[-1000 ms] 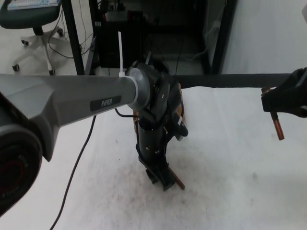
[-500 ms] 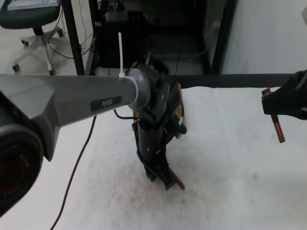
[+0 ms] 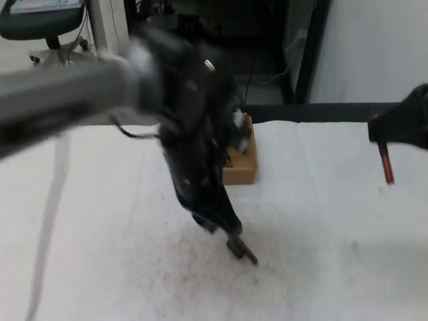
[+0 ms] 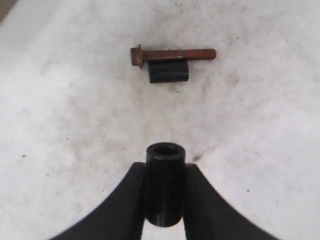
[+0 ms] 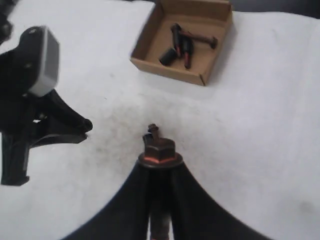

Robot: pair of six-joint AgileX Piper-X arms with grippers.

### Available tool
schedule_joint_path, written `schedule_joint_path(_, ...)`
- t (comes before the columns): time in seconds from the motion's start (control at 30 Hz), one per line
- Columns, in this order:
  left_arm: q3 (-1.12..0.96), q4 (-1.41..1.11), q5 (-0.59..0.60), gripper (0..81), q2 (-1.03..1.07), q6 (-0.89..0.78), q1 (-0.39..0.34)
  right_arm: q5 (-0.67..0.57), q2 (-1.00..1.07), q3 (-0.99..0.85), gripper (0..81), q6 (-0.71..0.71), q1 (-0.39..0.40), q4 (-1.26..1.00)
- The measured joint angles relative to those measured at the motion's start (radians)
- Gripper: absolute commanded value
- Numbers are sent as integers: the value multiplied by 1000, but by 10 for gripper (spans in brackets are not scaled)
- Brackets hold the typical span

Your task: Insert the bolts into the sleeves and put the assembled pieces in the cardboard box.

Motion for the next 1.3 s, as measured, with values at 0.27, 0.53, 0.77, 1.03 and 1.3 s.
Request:
schedule_joint_path(0.27,296,-365,44,3,-443,-121,0,-184,-2,0,8,189,25,-264)
schedule_joint_path(0.53,670,-961,178,3,-699,-242,0,-231,5,2,8,251,225,-618)
schedule_joint_path(0.77,801,-1235,296,3,-662,-307,0,-223,81,2,8,254,423,-897)
schedule_joint_path(1.03,804,-1354,306,3,-651,-307,0,-208,148,2,8,254,486,-972)
schedule_joint_path(1.3,804,-1397,306,3,-651,-307,0,-192,170,5,8,215,518,-996)
